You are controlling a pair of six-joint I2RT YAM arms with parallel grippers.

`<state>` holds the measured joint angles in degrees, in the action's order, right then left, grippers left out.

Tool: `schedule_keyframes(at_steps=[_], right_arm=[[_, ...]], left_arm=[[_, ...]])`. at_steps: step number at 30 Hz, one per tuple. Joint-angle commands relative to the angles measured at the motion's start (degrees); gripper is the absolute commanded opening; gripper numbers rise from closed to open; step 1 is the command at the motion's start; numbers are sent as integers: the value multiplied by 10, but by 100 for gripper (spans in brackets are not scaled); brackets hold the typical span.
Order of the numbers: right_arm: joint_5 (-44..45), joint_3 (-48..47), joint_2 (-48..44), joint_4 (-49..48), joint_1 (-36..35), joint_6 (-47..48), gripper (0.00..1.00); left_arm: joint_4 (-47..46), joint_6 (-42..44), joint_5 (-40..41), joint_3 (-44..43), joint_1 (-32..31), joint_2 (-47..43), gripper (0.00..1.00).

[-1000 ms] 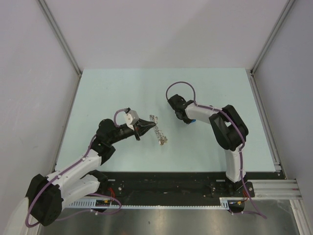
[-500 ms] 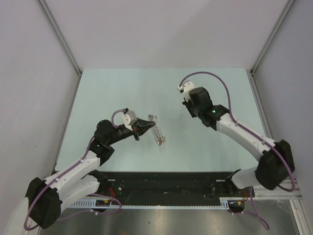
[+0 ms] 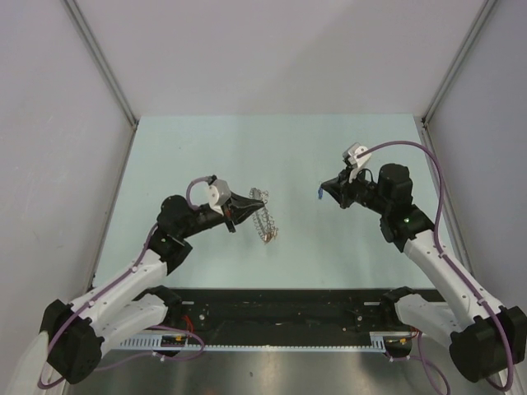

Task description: Put the keys on the keyring

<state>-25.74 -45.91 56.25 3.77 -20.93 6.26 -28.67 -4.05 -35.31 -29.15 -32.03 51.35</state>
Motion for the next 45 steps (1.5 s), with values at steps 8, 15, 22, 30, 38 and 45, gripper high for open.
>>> schedule_keyframes(at_steps=[8, 15, 22, 30, 38, 45], right_arm=[[-250, 35, -11, -174, 26, -54, 0], [-323, 35, -37, -179, 15, -31, 0], [-326, 35, -77, -128, -31, 33, 0], [-232, 35, -79, -73, -161, 115, 0], [-132, 35, -58, -64, -230, 142, 0], [-69, 36, -55, -53, -271, 166, 0]], left_arm=[[138, 64, -85, -125, -10, -7, 0], [193, 129, -177, -157, -9, -5, 0], [172, 142, -244, -155, -9, 18, 0], [178, 167, -263, -137, -9, 23, 0], [281, 253, -259, -163, -9, 31, 0], [375, 321, -236, -186, -9, 31, 0]])
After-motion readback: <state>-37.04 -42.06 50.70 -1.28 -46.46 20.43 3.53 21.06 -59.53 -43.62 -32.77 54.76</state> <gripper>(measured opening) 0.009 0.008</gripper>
